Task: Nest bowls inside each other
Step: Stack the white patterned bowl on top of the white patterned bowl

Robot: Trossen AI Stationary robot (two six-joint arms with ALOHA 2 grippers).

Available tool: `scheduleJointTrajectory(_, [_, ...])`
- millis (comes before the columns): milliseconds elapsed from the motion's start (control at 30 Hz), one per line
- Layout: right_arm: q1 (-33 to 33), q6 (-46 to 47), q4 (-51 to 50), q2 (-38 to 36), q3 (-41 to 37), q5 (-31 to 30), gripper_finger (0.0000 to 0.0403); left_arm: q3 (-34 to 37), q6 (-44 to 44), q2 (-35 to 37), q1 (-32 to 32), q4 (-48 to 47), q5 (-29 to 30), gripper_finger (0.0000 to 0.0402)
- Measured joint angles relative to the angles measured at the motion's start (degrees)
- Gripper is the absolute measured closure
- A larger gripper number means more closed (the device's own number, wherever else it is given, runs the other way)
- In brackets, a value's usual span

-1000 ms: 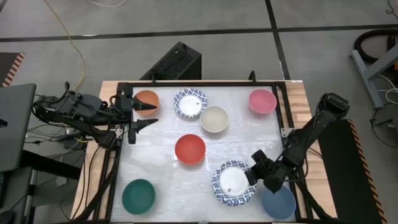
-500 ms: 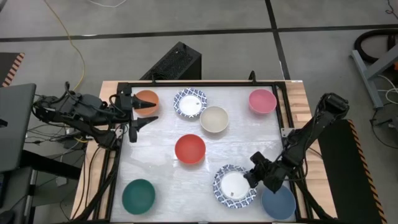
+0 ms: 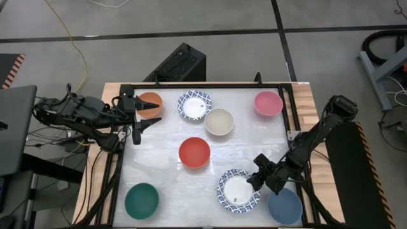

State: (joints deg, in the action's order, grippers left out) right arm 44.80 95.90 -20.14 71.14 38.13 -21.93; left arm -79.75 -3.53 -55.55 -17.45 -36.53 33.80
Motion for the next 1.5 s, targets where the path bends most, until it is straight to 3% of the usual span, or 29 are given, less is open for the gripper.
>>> scheduleJointTrajectory(400, [-0.4, 1.6, -9.6, -9.2, 0.0, 0.3, 0.0205, 0.0, -0.2, 0.0, 0.0, -0.3, -0.1, 0.0192])
scheduleJointTrajectory(600, [-5.8, -0.3, -10.2, -15.1, 0.0, -4.8, 0.0206, 0.0, -4.5, 0.0, 0.5, -4.1, -1.6, 0.0192])
scheduleJointTrajectory(800, [-20.5, -16.1, -9.3, -16.0, 5.7, -5.6, 0.0207, 0.0, -11.0, 0.0, 3.1, -8.8, -1.8, 0.0192])
scheduleJointTrajectory(933, [-33.2, -29.9, -9.1, -12.6, 13.2, -2.0, 0.0207, 0.0, -14.0, 0.0, 5.6, -11.2, -1.8, 0.0192])
scheduleJointTrajectory(1100, [-46.3, -39.8, -9.5, -6.5, 22.1, 1.5, 0.0207, 0.0, -15.7, 0.0, 7.7, -12.5, -1.6, 0.0192])
scheduleJointTrajectory(1300, [-59.2, -46.1, -9.6, 2.8, 29.0, 9.4, 0.0207, 0.0, -15.8, 0.0, 8.5, -12.7, -1.6, 0.0192])
scheduleJointTrajectory(1500, [-67.9, -48.4, -9.5, 13.6, 32.0, 19.9, 0.0207, 0.0, -16.2, 0.0, 8.7, -12.7, -1.6, 0.0192])
